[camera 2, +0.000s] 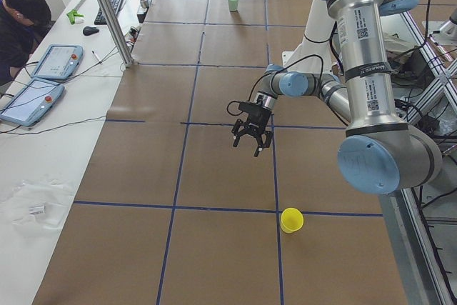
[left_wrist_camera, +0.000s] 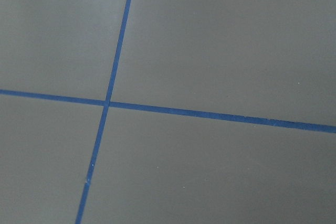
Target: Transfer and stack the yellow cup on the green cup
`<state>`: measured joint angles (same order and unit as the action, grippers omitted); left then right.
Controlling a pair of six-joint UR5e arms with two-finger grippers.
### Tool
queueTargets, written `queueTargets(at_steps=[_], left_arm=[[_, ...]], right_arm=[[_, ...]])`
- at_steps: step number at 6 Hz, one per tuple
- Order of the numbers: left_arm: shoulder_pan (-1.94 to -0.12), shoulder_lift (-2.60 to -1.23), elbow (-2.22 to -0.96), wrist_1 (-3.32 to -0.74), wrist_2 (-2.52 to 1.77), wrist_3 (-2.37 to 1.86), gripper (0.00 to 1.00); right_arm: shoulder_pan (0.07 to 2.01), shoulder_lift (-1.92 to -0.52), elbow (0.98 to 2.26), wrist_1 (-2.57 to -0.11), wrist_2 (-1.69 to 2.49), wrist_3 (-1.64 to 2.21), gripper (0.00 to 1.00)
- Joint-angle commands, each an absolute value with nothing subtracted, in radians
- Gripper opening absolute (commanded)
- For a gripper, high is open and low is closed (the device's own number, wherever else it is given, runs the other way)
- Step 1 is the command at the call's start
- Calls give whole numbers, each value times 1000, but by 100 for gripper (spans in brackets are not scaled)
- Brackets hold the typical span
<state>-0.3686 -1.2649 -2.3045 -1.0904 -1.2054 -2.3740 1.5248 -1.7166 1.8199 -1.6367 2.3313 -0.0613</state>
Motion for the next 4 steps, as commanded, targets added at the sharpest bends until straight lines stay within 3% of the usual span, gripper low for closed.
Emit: queueTargets(at_steps=[1,4], left_arm=[[-260,-1269,-2298,-849,-1320,-2720,100],[-89,-1328,-2151,-767,-1478,-3062,100]], right_arm=[[1525,-1717,1821,-1637,2347,-61,100],[1525,-1717,1821,-1635,2347,-63,100]])
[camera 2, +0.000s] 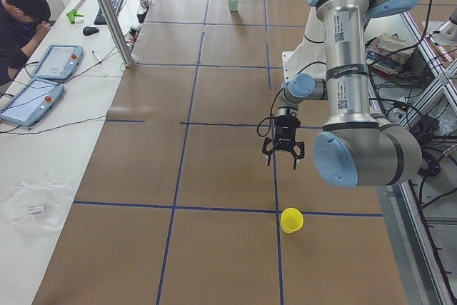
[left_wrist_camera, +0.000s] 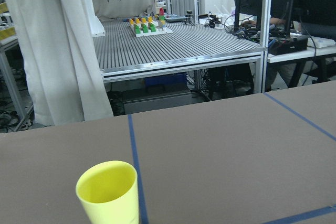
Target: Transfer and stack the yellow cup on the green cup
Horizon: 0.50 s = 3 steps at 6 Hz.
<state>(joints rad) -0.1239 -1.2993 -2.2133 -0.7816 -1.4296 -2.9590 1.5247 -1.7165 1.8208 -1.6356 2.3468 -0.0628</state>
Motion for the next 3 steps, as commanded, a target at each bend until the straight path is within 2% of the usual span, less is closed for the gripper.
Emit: queueTargets(at_steps=[1,3], left_arm=[[-89,-1331,-2073,-776,-1486,-3103,100],[-89,-1327,-1959,-843,-1477,-3122,100]], right_arm=[[1525,-1715,1821,-1635,2347,-64,100],[1523,-1715,1822,-1635,2355,-64,100]])
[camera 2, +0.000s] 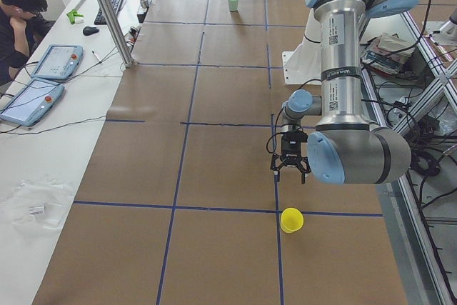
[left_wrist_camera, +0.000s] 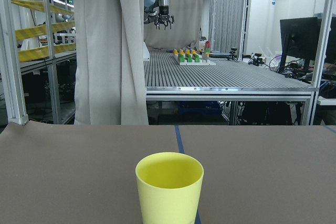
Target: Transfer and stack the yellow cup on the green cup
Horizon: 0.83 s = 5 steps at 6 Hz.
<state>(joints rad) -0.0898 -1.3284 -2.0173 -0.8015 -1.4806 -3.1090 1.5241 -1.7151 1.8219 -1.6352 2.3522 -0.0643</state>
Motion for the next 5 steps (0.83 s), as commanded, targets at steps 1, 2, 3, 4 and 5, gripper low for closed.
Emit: queueTargets(at_steps=[1,2,3,4,5], left_arm=[[-80,-1322,-1871,-914,-1476,-3126,100],[-63,-1321,-1794,-983,-1476,-3126,100],[-58,-1319,-1745,-1020,-1476,-3125,100],[-46,-1296,-1724,-1063,-1476,-3125,100],[-46,-1267,-1724,-1071,-1476,-3122,100]], right_arm=[[1523,-1713,1822,-1635,2356,-63,100],[1523,-1712,1822,-1635,2356,-64,100],[1523,-1712,1822,-1635,2356,-64,100],[1523,-1712,1822,-1635,2356,-63,100],[1523,-1712,1824,-1635,2356,-63,100]])
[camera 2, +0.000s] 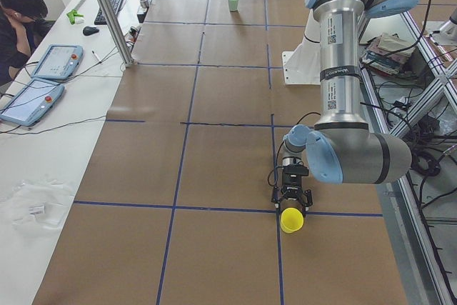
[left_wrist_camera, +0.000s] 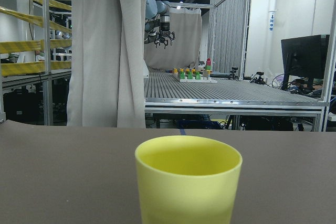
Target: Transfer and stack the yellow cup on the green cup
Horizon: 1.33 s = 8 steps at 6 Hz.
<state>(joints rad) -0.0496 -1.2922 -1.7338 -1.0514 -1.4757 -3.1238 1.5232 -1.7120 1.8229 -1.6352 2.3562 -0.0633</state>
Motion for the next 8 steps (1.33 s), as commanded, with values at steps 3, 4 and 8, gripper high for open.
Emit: queueTargets(at_steps=[3,4,8], left_arm=[[-48,-1255,-1701,-1094,-1476,-3100,100],[-48,-1253,-1692,-1092,-1474,-3099,99],[-60,-1253,-1658,-1082,-1403,-3073,48]], right_arm=[[1523,-1712,1824,-1635,2362,-64,100],[1523,-1712,1824,-1635,2362,-64,100],[1523,-1712,1824,-1635,2373,-64,100]])
